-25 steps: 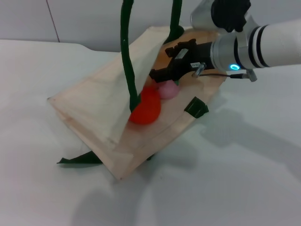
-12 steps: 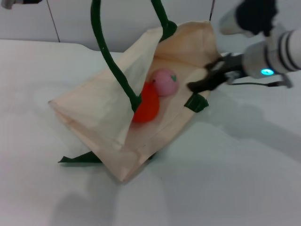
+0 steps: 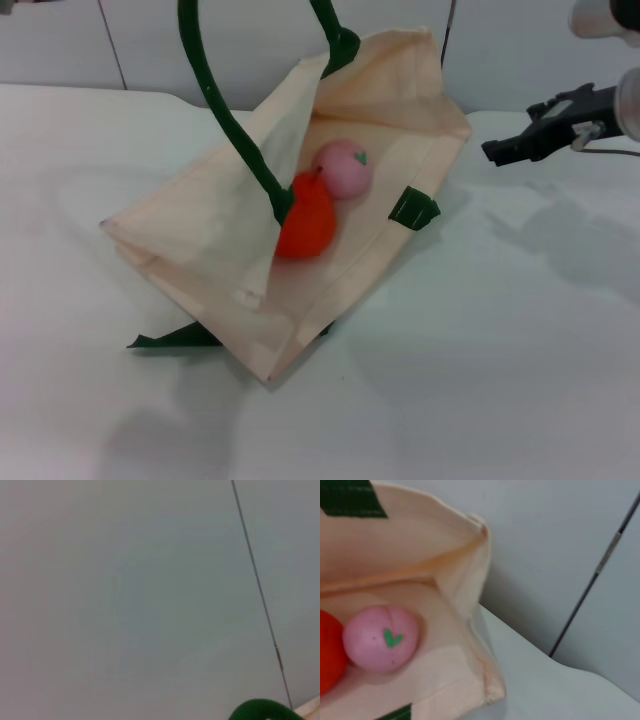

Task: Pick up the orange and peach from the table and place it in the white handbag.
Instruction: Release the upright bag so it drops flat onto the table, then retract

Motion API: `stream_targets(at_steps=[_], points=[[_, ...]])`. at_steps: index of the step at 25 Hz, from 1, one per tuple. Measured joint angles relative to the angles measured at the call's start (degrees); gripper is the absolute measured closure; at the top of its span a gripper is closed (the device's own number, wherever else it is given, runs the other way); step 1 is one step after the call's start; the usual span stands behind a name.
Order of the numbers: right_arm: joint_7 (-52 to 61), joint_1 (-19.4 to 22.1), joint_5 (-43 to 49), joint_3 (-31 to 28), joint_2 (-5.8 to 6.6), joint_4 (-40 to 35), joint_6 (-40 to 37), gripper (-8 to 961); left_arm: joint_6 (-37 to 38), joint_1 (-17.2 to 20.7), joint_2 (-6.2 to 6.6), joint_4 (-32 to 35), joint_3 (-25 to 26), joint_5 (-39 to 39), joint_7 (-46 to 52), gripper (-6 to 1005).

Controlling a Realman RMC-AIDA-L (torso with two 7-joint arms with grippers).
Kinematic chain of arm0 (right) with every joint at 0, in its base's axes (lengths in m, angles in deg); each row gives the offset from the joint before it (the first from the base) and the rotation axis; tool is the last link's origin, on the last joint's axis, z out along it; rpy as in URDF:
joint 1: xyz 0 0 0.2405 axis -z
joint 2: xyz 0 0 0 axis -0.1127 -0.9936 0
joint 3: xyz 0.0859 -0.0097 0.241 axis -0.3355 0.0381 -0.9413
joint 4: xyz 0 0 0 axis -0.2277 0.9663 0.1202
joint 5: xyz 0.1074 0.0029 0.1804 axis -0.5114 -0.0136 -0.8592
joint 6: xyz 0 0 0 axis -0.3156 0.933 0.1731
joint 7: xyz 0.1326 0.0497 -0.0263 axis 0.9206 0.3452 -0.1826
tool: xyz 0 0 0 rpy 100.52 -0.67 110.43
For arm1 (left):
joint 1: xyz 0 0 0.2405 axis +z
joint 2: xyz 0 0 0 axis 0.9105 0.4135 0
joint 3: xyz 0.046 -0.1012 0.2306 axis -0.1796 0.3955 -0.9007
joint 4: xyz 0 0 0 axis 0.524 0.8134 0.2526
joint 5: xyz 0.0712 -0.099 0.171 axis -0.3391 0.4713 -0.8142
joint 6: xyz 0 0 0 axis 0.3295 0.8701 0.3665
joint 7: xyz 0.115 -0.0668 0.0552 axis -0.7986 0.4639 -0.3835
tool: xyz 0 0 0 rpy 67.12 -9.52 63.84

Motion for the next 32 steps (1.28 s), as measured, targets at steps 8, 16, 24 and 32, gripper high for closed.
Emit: stream_targets(at_steps=[8, 16, 24, 32], points=[[0.0, -0.1, 2.2, -2.4, -0.30, -0.1, -1.2, 116, 2.2, 0.4, -0.04, -2.0, -0.4, 0.0, 0.1, 696], [0.4, -0.3, 2.3, -3.2, -0.32, -0.2, -1.4, 117, 6.1, 0.4, -0.01, -5.4, -0.9, 0.7, -0.3, 575], [0.6, -0.1, 2.4, -3.3, -0.32, -0.2, -1.8, 118, 20.7, 3.7, 0.20, -9.2, -6.4, 8.2, -2.9, 554], [0.7, -0.1, 2.4, -3.4, -0.39, -0.1, -2.2, 117, 24.6, 4.1, 0.21, -11.9, -7.2, 16.2, -7.7, 556]])
